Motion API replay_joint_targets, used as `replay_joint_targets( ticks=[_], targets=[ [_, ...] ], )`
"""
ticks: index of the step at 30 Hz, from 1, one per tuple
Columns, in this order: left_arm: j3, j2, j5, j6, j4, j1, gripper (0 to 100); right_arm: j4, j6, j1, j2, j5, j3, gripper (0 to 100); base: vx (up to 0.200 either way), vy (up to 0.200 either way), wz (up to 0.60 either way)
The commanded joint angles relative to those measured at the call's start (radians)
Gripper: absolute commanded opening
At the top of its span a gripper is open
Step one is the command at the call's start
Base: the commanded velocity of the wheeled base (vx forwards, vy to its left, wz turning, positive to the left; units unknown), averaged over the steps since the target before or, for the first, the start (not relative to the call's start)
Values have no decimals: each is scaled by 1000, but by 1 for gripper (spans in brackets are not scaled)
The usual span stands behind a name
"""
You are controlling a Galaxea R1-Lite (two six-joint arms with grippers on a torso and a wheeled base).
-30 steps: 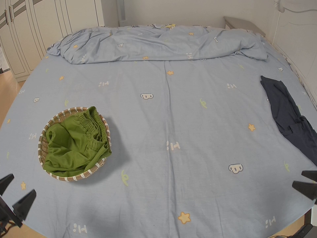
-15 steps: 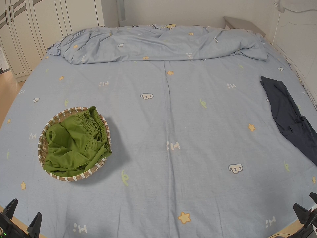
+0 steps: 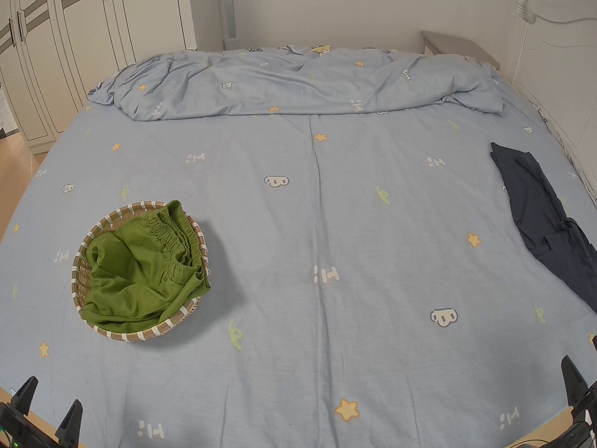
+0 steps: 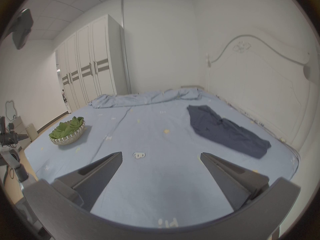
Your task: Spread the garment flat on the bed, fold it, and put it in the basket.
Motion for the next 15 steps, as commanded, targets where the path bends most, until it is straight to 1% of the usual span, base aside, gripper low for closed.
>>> replay_joint_targets(
  ticks=[1,2,3,4,5,6,8,9,10,12,14,15],
  targets=[
    [22,3,14,-11,-23,15,100,-5,-46,15,-23,-20,113,100,0,0,0],
    [22,3,23,-9,-25,30,100,25,-51,17,-21,-18,107,100,0,0,0],
    [22,0,31,-8,-26,62,100,24,-52,15,-23,-17,105,100,0,0,0],
    [22,0,31,-8,-26,62,100,24,-52,15,-23,-17,105,100,0,0,0],
    [22,-40,33,-3,-26,122,100,21,-52,15,-23,-18,105,100,0,0,0],
    [24,-86,42,0,-29,140,100,19,-49,15,-23,-18,107,100,0,0,0],
    [25,-95,57,1,-32,134,100,19,-49,15,-24,-18,107,100,0,0,0],
    [25,-94,86,9,-37,130,100,19,-49,15,-23,-18,107,100,0,0,0],
    [25,-94,97,30,-38,130,100,18,-48,17,-23,-20,107,100,0,0,0],
    [27,-92,63,44,-40,130,100,18,-48,15,-24,-20,107,100,0,0,0],
    [31,-92,-24,35,-40,130,100,18,-48,15,-23,-20,107,100,0,0,0],
    [50,-92,-78,49,-46,130,100,16,-48,15,-23,-20,108,100,0,0,0]
  ],
)
